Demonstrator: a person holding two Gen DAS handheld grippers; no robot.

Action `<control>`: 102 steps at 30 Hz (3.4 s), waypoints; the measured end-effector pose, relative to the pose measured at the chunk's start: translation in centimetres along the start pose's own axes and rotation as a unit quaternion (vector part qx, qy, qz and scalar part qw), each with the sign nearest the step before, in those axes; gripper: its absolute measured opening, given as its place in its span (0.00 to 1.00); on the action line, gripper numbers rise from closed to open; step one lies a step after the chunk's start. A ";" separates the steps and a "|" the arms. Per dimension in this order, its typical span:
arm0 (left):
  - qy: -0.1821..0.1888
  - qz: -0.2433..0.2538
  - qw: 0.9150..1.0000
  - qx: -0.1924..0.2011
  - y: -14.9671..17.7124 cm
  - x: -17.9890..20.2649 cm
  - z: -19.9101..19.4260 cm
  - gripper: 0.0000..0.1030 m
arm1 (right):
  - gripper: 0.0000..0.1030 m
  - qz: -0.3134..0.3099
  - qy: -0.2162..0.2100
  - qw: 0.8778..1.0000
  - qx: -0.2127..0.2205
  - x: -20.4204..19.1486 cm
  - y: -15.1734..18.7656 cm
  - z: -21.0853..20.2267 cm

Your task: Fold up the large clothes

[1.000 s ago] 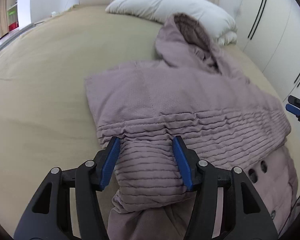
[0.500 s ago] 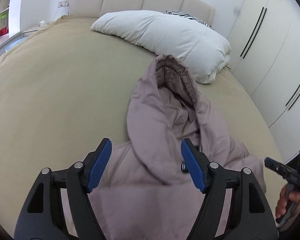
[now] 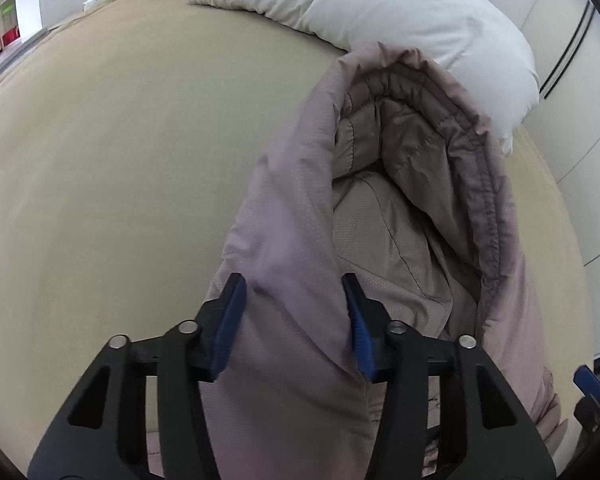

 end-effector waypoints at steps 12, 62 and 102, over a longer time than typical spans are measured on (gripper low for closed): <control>0.001 0.026 0.998 0.057 0.4 -0.4 -3.4 0.13 | 0.66 -0.021 0.043 0.998 -0.031 -2.8 -6.5 12.9; 0.126 0.078 0.973 0.179 21.6 -1.4 -24.6 0.11 | 0.40 -0.058 0.003 0.996 0.067 -9.6 11.8 -9.7; 0.114 0.008 0.985 0.133 19.6 -3.3 -17.1 0.11 | 0.31 -0.125 0.023 0.992 -0.002 -11.3 8.8 -1.8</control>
Point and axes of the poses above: each gripper's, at about its wrist camera, not at the fingertips, and z roughly the way its jaws point, x to its right, y to its underside, the point moved 7 cm from there along z, roughly the way its jaws point, and after that the axes turned 12 degrees about -y, right-handed, at the moved point
